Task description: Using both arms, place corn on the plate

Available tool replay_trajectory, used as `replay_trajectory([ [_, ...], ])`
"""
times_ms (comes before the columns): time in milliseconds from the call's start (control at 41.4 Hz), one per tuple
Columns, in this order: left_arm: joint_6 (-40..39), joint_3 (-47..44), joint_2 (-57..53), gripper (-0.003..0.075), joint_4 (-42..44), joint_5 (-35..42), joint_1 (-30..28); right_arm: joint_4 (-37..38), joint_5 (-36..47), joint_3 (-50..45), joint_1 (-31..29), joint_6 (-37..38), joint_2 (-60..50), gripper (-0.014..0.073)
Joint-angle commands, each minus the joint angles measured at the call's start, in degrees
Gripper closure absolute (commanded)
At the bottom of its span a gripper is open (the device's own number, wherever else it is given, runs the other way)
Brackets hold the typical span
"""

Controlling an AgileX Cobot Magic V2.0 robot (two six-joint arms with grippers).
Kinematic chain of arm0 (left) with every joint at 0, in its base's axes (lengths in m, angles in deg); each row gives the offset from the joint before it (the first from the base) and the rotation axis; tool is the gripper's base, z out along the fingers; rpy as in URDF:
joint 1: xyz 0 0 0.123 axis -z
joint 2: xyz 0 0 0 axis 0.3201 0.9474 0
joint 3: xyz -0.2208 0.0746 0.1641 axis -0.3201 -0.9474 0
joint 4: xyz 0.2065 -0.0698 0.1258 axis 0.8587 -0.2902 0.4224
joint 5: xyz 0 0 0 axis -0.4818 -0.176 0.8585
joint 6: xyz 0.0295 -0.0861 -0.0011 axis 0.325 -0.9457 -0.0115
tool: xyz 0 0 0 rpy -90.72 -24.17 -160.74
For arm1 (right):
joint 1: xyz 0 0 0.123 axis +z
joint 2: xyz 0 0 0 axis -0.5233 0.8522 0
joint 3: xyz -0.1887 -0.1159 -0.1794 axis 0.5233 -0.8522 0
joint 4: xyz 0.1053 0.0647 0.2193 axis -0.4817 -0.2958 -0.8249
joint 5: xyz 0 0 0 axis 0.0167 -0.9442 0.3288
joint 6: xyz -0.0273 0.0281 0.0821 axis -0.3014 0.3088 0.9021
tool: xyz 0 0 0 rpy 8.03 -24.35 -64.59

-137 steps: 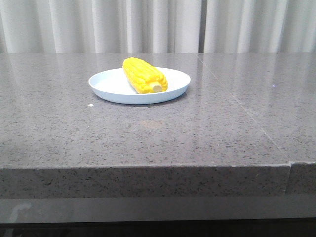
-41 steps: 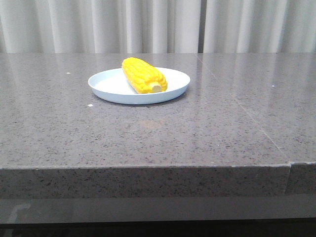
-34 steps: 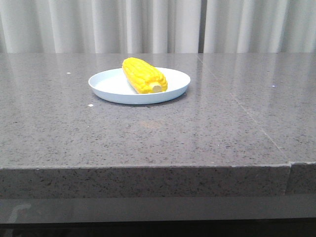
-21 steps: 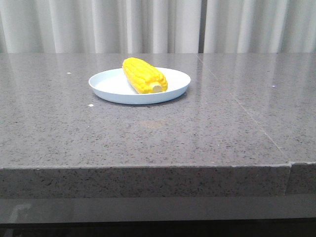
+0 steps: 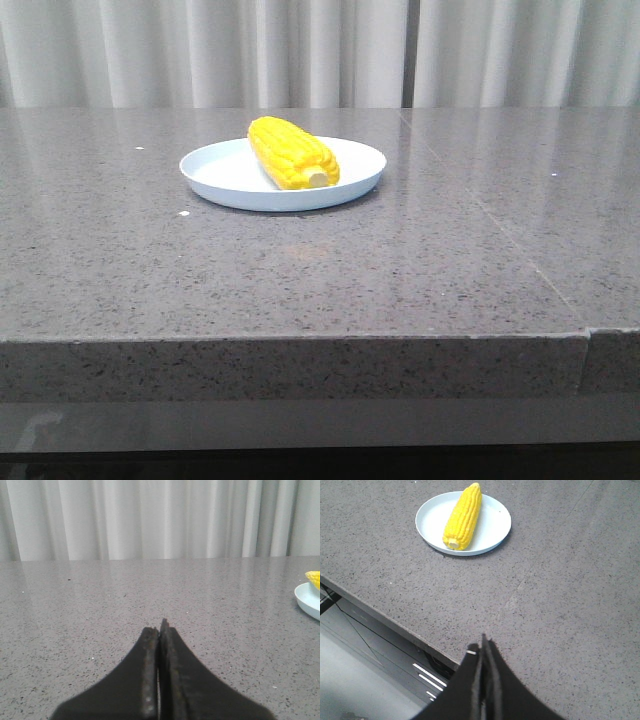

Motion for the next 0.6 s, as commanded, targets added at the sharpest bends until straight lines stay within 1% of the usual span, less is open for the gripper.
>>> replay_trajectory([
  [0,-0.18,-0.19,-1.1,0.074,-0.52,4.84,-0.11,0.47,4.18,1.03,-0.12,-0.5,0.08,0.0662],
  [72,-0.18,-0.19,-1.1,0.0741,-0.52,4.84,-0.11,0.45,4.5,0.09,-0.56,-0.5,-0.99,0.0662],
  [121,-0.18,-0.19,-1.1,0.0741,-0.52,4.84,-0.11,0.13,4.57,-1.03,-2.08,-0.5,-2.13,0.0662],
  [242,-0.18,-0.19,-1.1,0.074,-0.52,4.84,-0.11,-0.72,7.3,-6.57,-10.65,-0.45,-7.38,0.0662],
  [362,-0.18,-0.19,-1.1,0.074,-0.52,4.84,-0.11,-0.72,14.53,-15.0,-19.2,-0.45,-14.44,0.0662],
  [435,-0.18,-0.19,-1.1,0.074,-0.52,4.84,-0.11,-0.72,19.24,-20.34,-23.03,-0.45,-18.6,0.0662],
  [580,-0.18,-0.19,-1.1,0.074,-0.52,4.84,-0.11,-0.72,31.42,-31.8,-26.77,-0.45,-24.54,0.0662],
])
